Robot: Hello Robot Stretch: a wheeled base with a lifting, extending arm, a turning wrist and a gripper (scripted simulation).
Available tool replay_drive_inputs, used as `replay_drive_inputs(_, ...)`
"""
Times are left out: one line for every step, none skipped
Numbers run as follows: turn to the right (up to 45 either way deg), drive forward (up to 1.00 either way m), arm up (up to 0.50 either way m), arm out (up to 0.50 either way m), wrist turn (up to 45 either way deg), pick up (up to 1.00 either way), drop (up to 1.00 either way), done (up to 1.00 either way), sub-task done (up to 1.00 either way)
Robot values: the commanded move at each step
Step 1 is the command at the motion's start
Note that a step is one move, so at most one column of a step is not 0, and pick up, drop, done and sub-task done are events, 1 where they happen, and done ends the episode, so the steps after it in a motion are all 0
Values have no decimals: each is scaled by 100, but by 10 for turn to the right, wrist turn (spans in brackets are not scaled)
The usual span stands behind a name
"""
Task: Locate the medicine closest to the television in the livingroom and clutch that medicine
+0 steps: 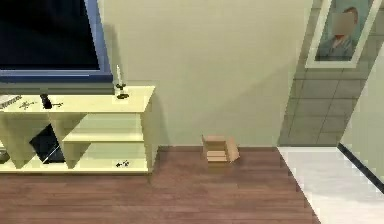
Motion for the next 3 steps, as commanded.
replay_drive_inputs(0,80,0,0,0,0,0,0,0)
replay_drive_inputs(-450,0,0,0,0,0,0,0,0)
replay_drive_inputs(-390,0,0,0,0,0,0,0,0)
